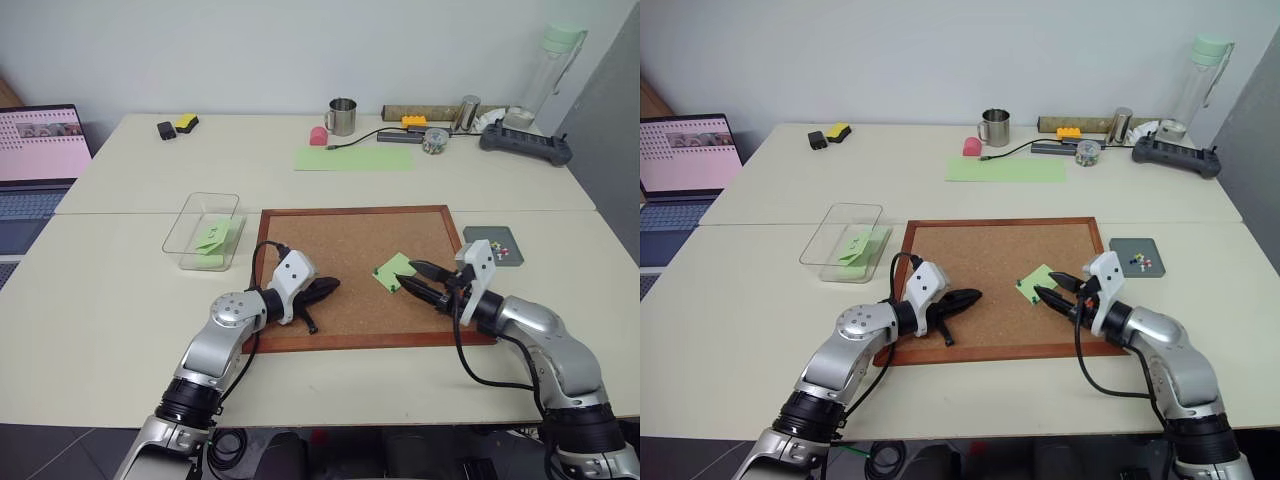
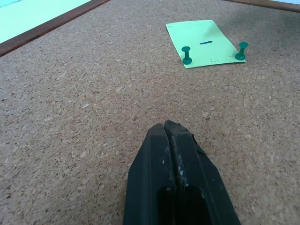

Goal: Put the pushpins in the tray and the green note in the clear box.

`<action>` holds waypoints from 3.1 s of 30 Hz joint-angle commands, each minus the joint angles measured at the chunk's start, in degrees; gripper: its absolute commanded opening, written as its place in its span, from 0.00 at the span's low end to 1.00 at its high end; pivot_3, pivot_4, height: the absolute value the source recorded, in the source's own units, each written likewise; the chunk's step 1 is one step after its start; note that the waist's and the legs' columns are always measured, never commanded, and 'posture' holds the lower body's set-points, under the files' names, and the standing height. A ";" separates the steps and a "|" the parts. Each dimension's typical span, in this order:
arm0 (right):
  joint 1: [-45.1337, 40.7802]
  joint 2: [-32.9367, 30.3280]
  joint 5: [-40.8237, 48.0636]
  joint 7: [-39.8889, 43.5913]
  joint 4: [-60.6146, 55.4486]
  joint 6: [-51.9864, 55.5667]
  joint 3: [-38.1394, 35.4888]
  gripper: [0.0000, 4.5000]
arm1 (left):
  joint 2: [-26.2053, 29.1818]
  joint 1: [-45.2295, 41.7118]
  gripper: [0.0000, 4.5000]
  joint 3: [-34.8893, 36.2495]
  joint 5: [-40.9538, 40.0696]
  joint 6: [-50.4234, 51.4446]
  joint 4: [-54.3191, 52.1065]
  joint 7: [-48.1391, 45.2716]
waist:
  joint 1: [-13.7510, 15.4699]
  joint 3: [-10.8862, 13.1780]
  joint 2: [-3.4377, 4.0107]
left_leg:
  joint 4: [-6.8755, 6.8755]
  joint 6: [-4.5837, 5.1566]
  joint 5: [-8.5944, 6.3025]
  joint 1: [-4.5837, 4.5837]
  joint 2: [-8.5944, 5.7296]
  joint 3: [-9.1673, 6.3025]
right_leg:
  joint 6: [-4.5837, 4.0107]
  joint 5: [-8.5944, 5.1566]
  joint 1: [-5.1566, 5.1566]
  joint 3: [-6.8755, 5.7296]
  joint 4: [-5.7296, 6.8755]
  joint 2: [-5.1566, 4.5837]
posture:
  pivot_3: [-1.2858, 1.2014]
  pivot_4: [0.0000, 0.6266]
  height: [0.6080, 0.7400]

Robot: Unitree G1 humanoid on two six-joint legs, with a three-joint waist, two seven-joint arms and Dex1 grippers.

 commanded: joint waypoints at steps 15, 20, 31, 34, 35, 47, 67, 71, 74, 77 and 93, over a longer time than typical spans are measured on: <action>-0.51 1.70 -7.93 -0.41 3.71 -5.48 4.28 0.45 | 0.45 1.02 0.00 -1.21 1.20 -0.15 1.54 -0.40 | 0.07 0.00 -0.01 | 0.01 0.00 0.00 0.00 -0.01 0.00 | 0.00 0.00 0.00 0.00 -0.01 -0.01 | 0.52 0.24 1.00; -0.62 1.92 -7.87 -0.54 3.84 -5.56 4.14 0.24 | 0.47 1.13 0.00 -1.23 1.22 -0.47 1.59 -0.43 | 0.07 0.00 -0.01 | 0.01 0.00 0.00 0.00 -0.01 0.00 | 0.00 0.00 0.00 0.00 -0.01 -0.01 | 0.52 0.24 1.00; -1.36 1.85 -8.04 -0.53 4.68 -6.18 2.86 0.00 | 0.43 0.66 0.00 -1.18 1.23 -0.53 2.09 -0.50 | 0.06 0.00 -0.01 | 0.00 0.00 0.00 0.00 -0.01 0.00 | 0.00 0.00 0.00 0.00 -0.01 -0.01 | 0.52 0.24 1.00; -1.79 2.25 -5.13 0.38 2.67 -5.39 1.21 0.00 | 0.47 0.57 0.00 -1.18 1.23 -0.48 2.20 -0.58 | 0.06 0.00 -0.01 | 0.01 0.00 0.00 0.00 -0.01 0.00 | 0.00 0.00 0.00 0.00 -0.01 -0.01 | 0.52 0.24 1.00; -1.77 2.46 -3.27 1.07 1.28 -4.31 0.67 0.00 | 0.50 0.54 0.00 -1.19 1.21 -0.42 2.24 -0.65 | 0.07 0.01 -0.01 | 0.01 0.00 0.00 -0.01 -0.01 0.00 | 0.00 0.00 0.00 0.00 -0.01 -0.01 | 0.52 0.24 1.00; -1.72 2.65 2.14 -0.49 -2.69 -1.17 -3.22 0.00 | 0.54 0.63 0.00 -1.46 1.26 -0.31 2.41 -0.89 | 0.09 0.00 -0.01 | 0.01 0.00 0.00 -0.01 -0.01 -0.02 | 0.00 0.00 0.01 -0.02 0.00 -0.01 | 0.52 0.24 1.00; -15.92 -3.52 -7.60 -18.65 29.34 -4.91 -17.93 0.00 | 0.36 0.90 0.00 -1.15 1.21 -0.10 1.97 -0.29 | 0.07 0.00 0.00 | 0.00 0.00 0.00 0.02 -0.03 0.07 | 0.00 0.00 0.01 0.06 0.01 -0.04 | 0.52 0.24 1.00; -17.41 -3.96 -7.82 -17.94 33.27 -6.58 -17.99 0.10 | 0.43 1.18 0.00 -1.02 1.19 0.12 1.54 -0.07 | 0.07 -0.01 0.01 | 0.00 0.00 0.00 0.01 -0.03 0.07 | 0.00 0.00 0.01 0.07 0.02 -0.04 | 0.52 0.24 1.00; -18.14 -4.31 -7.82 -17.61 34.62 -7.47 -17.99 0.25 | 0.56 1.52 0.00 -0.86 1.10 0.27 1.12 0.04 | 0.04 -0.01 0.01 | 0.00 0.00 0.00 0.02 -0.02 0.08 | 0.00 0.00 0.00 0.08 0.02 -0.04 | 0.52 0.24 1.00; -18.25 -4.71 -7.97 -17.72 35.16 -8.24 -18.05 0.39 | 0.55 1.69 0.00 -0.88 1.09 0.54 0.71 0.13 | 0.02 -0.01 0.01 | 0.00 0.00 0.00 0.01 -0.02 0.09 | 0.00 0.00 0.00 0.08 0.02 -0.04 | 0.52 0.24 1.00; -10.29 -2.57 -2.00 -2.93 15.72 -7.54 -10.79 0.57 | 0.69 1.06 0.00 -0.97 1.01 0.85 0.89 -0.18 | -0.05 -0.01 0.01 | -0.01 0.00 0.00 0.01 0.01 0.06 | 0.00 0.00 0.00 0.05 0.01 -0.02 | 0.52 0.24 1.00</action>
